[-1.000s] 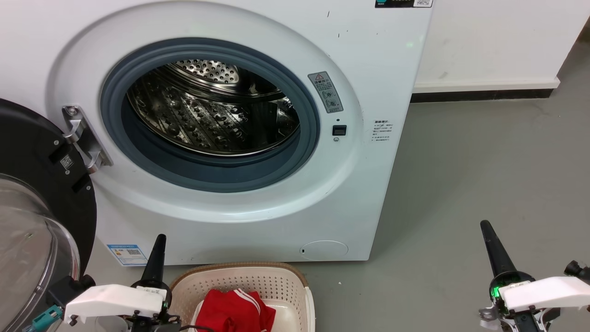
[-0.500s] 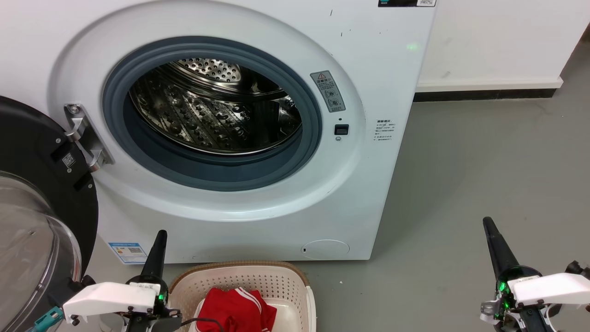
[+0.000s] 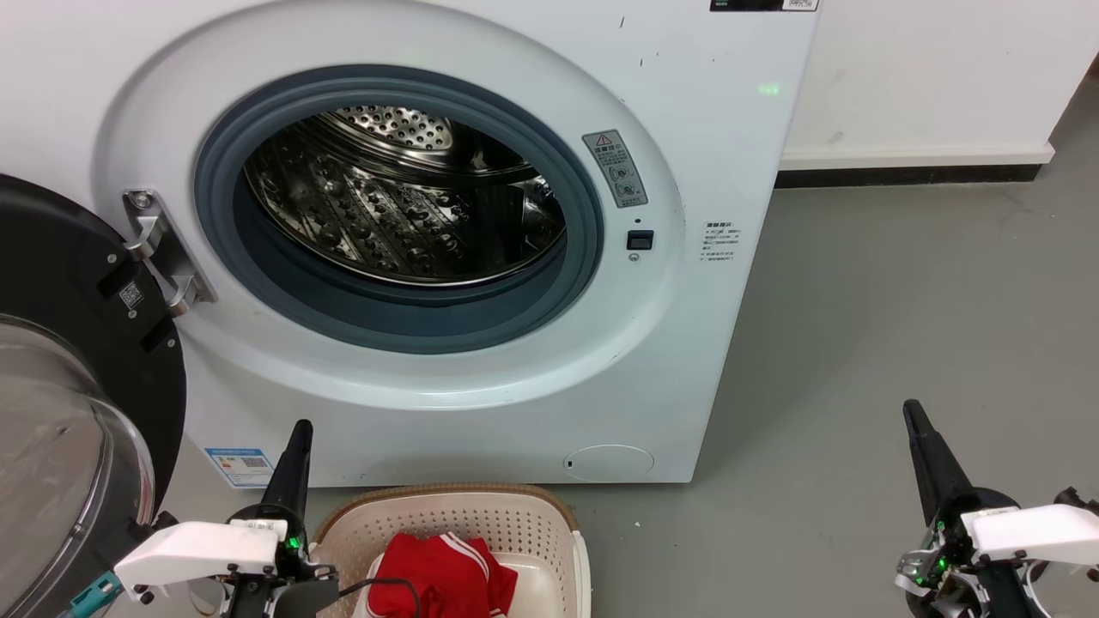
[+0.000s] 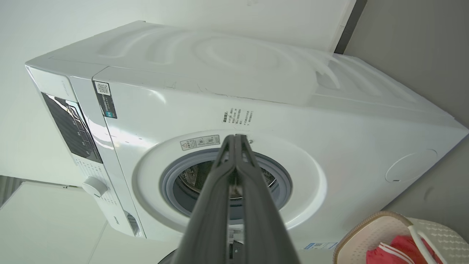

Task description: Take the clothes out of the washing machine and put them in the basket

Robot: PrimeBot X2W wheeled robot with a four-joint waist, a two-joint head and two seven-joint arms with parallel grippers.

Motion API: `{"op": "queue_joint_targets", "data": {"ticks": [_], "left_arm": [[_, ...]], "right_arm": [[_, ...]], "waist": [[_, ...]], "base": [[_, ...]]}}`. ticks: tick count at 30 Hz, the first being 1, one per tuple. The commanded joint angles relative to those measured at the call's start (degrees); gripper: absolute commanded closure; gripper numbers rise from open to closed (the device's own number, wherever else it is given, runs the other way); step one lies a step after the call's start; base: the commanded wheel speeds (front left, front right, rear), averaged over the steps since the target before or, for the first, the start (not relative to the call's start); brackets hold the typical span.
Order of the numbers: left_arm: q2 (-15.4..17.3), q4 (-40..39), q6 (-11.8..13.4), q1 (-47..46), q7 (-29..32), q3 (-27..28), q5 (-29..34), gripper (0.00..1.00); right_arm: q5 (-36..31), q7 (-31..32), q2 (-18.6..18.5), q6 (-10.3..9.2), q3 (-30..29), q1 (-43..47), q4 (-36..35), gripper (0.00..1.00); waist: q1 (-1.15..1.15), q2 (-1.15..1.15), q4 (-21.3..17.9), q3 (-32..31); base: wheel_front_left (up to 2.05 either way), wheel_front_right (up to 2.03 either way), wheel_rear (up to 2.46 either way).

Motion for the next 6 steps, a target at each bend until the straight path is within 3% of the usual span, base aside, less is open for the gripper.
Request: {"op": "queue_joint_targets", "data": {"ticks": [1, 6], "left_arm": [[-0.01, 0.11, -0.27, -0.74, 0.25, 0.16, -0.98, 1.00], [-0.19, 0.43, -0.58, -1.12, 0.64, 0.40, -3.08, 1.00]], "right_arm": [[1.16, 0.25, 0.01, -0.01, -0.15, -1.45, 0.20, 1.00], [3.38, 0.55, 0.08, -0.02, -0.41, -1.58, 0.73, 1.00]], "waist": [[0.00, 0.00, 0.03, 0.01], [0.00, 0.00, 0.14, 0.08]], "base": [[0.00, 0.00, 0.00], [0.00, 0.00, 0.00]]}}
